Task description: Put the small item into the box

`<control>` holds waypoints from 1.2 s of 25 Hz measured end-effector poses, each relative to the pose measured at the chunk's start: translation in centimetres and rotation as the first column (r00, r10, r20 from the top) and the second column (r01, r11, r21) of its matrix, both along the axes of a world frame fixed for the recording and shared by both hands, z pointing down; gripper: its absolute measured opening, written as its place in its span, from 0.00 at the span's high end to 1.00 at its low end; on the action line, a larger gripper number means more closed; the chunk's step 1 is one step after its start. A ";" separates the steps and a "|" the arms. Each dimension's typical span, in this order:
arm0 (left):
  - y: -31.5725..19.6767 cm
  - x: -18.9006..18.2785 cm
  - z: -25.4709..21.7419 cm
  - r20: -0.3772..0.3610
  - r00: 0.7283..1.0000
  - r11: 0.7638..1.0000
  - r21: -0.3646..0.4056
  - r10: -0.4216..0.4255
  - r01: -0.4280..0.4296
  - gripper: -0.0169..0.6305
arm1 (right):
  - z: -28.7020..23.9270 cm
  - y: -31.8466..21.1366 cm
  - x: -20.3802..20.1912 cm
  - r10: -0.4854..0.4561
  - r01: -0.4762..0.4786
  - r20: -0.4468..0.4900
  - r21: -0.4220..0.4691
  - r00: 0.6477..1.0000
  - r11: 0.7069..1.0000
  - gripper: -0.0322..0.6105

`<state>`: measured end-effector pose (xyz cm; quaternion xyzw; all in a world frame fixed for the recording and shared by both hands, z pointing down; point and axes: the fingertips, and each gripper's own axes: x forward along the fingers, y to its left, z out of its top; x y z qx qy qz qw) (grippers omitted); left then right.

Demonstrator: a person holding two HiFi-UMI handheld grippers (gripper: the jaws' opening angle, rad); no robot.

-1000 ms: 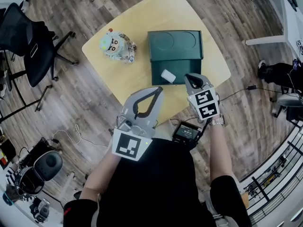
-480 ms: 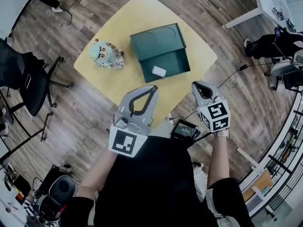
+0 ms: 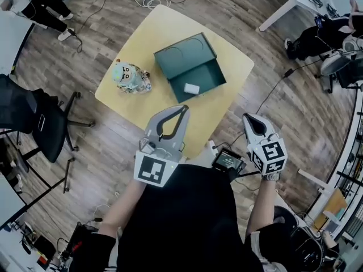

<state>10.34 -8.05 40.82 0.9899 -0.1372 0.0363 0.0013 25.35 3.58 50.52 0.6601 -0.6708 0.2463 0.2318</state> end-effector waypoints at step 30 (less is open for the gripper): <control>-0.3 -2.9 -9.0 -0.183 0.978 0.994 -0.017 0.103 -0.108 0.97 | -22.4 -4.4 -15.5 0.132 -0.139 0.061 0.668 0.989 0.731 0.95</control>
